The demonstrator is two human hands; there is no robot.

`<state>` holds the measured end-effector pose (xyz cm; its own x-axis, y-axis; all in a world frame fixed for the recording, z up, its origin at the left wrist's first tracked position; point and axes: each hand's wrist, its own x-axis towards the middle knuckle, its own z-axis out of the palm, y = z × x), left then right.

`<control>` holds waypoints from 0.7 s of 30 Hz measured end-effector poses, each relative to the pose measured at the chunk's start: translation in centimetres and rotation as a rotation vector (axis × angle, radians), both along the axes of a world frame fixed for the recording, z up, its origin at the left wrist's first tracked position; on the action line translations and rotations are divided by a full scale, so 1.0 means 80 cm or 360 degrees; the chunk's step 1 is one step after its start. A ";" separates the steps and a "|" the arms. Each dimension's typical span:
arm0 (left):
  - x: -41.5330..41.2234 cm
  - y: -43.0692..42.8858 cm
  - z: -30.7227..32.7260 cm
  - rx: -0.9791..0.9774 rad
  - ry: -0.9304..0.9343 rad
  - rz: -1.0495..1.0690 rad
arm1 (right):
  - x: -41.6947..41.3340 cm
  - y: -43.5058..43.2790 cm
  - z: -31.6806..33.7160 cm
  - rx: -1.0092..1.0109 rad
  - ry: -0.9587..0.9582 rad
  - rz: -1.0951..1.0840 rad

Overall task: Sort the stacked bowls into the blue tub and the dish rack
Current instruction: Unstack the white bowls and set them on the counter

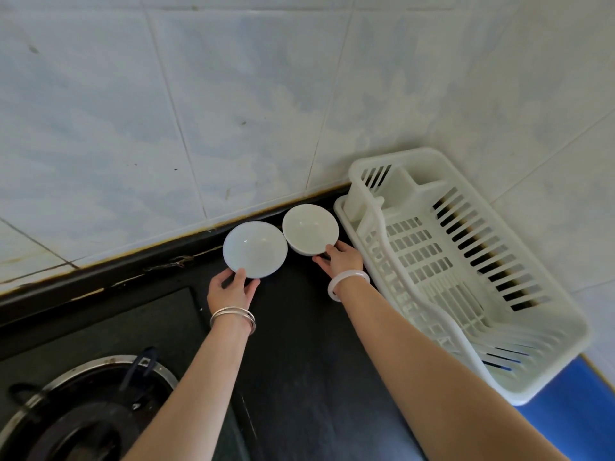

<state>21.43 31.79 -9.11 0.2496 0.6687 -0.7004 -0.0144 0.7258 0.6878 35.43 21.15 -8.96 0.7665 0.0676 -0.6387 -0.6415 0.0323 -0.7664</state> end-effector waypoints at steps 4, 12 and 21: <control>0.001 -0.002 -0.002 0.0028 -0.0001 0.0009 | -0.002 -0.002 0.005 0.0005 0.0020 0.0069; -0.003 -0.003 0.003 0.0095 0.0058 -0.0148 | -0.013 -0.022 0.017 -0.0070 -0.0051 0.0341; -0.055 -0.068 0.031 0.0416 0.0114 -0.0837 | -0.083 -0.120 0.072 -0.0293 -0.0370 0.0585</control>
